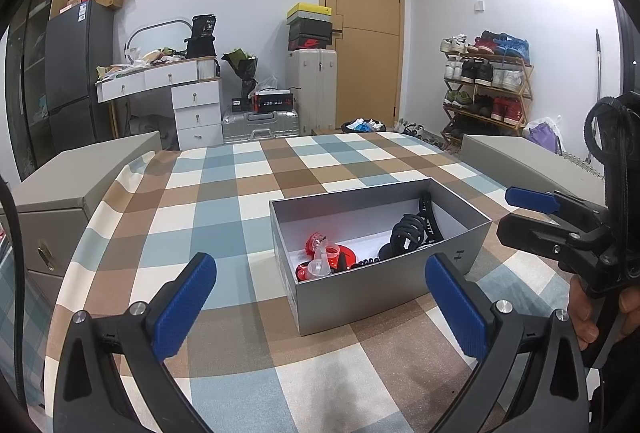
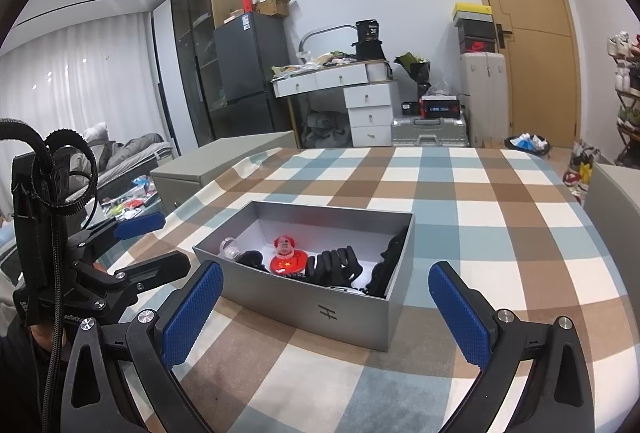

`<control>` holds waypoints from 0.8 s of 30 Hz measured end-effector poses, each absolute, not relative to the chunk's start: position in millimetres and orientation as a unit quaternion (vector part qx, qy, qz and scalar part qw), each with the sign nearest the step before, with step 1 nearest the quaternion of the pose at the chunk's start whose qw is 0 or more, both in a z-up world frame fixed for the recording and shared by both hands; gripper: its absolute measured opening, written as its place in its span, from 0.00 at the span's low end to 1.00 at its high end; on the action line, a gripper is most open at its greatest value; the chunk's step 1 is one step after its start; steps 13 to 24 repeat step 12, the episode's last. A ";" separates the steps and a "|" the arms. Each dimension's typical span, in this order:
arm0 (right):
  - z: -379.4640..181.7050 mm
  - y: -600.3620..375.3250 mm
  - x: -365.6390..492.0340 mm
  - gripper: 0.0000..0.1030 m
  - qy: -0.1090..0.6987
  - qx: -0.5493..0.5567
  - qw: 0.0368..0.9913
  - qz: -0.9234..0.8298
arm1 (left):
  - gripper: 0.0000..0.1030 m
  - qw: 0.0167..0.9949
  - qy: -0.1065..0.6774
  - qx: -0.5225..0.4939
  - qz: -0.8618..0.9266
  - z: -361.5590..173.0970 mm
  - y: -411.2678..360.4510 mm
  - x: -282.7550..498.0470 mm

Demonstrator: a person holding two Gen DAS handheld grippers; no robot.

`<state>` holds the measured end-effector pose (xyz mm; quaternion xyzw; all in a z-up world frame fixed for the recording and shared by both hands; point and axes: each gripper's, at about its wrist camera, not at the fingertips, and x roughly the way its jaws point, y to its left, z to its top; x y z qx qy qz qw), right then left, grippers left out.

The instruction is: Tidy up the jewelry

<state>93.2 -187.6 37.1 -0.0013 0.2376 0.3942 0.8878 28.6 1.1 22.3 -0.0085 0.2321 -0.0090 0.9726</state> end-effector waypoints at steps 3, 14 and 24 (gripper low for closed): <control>37.4 -187.6 92.9 1.00 0.237 -0.003 0.888 0.394 | 0.99 0.973 0.232 -0.008 -0.008 22.5 0.8 28.6; 39.6 -184.8 87.8 1.00 0.227 -0.017 0.891 0.393 | 0.99 0.974 0.224 -0.008 -0.008 24.3 2.1 25.8; 39.6 -184.8 87.8 1.00 0.227 -0.017 0.891 0.393 | 0.99 0.974 0.224 -0.008 -0.008 24.3 2.1 25.8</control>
